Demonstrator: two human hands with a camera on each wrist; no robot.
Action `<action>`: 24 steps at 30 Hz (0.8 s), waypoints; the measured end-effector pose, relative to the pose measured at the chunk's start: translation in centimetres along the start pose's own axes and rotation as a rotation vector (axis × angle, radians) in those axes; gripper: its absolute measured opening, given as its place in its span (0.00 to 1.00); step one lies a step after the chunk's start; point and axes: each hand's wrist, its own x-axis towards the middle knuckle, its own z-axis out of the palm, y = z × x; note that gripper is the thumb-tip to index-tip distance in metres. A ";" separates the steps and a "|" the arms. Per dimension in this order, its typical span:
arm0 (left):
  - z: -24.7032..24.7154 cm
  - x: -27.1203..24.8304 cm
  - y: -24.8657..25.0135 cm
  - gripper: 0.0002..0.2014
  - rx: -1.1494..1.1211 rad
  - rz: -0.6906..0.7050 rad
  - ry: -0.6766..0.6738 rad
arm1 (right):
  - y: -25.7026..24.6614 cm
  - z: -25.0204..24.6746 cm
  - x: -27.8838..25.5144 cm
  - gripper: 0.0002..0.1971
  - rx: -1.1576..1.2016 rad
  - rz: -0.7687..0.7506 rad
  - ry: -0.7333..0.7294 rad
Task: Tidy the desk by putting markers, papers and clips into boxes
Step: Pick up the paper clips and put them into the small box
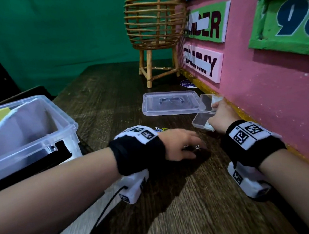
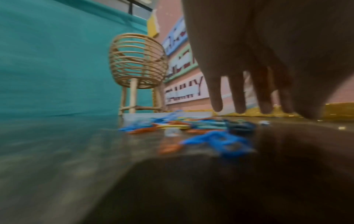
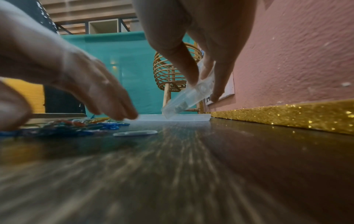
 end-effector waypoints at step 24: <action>-0.7 -1.4 -4.5 0.21 -0.096 -0.296 0.013 | -0.3 -0.4 -1.2 0.25 -0.015 -0.066 -0.093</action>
